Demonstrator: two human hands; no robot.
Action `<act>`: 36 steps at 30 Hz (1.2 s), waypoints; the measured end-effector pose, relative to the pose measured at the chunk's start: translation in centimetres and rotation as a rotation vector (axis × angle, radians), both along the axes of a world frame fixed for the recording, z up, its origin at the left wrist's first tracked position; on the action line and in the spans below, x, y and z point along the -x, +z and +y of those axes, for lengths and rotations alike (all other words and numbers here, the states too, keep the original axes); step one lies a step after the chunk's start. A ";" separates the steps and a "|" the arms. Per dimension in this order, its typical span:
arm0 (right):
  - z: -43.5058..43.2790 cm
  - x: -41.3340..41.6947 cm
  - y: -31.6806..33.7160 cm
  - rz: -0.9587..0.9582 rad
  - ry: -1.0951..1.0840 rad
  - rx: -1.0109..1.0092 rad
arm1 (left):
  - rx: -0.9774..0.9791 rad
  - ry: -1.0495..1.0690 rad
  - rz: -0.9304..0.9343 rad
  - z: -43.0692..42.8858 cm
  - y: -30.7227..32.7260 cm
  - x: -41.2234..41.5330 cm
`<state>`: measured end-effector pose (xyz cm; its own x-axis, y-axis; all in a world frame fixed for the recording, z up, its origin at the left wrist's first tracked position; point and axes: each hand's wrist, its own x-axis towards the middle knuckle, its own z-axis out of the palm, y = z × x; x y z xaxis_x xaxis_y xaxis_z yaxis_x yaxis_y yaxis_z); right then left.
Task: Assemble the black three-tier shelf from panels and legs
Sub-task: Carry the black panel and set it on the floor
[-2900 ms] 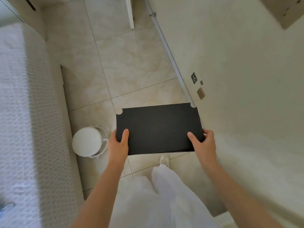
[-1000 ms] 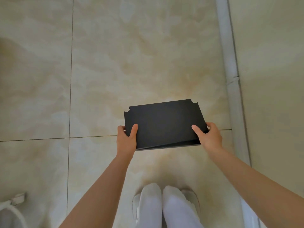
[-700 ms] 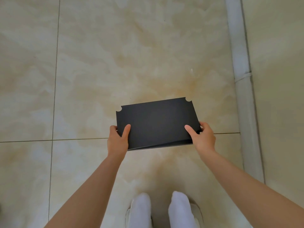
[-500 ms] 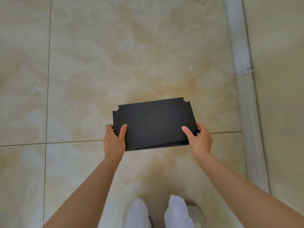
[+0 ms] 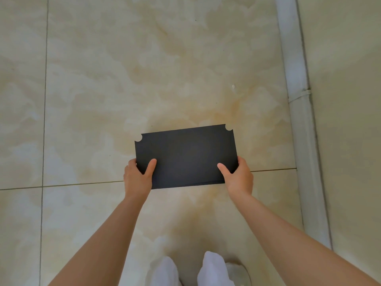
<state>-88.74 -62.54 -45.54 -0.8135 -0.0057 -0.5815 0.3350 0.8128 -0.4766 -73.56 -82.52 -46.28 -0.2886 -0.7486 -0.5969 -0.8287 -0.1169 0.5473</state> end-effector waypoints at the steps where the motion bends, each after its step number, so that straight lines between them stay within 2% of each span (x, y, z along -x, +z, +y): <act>1: -0.1 0.0 0.0 -0.003 0.031 -0.018 | -0.008 -0.007 0.014 -0.2 0.1 -0.1; 6: 0.3 1.1 0.7 -0.104 0.151 -0.026 | -0.035 -0.182 -0.074 -1.4 0.5 -0.5; 9: 0.6 2.1 2.4 -0.161 0.206 -0.076 | 0.024 -0.291 -0.199 -2.0 1.6 -0.5; 11: 0.8 2.7 4.1 -0.156 0.220 -0.121 | 0.059 -0.290 -0.265 -2.4 3.2 -0.2; 14: 0.9 3.1 7.7 -0.181 0.261 -0.142 | 0.052 -0.323 -0.261 -2.1 6.7 1.2; 20: 0.7 2.8 17.9 -0.179 0.459 -0.193 | 0.066 -0.568 -0.295 -0.2 18.1 3.5; 24: 0.1 2.9 26.4 -0.160 0.553 -0.158 | 0.133 -0.694 -0.304 0.5 26.8 4.1; 36: 1.1 -0.2 50.7 -0.114 0.775 -0.127 | 0.258 -0.767 -0.221 3.1 52.1 3.0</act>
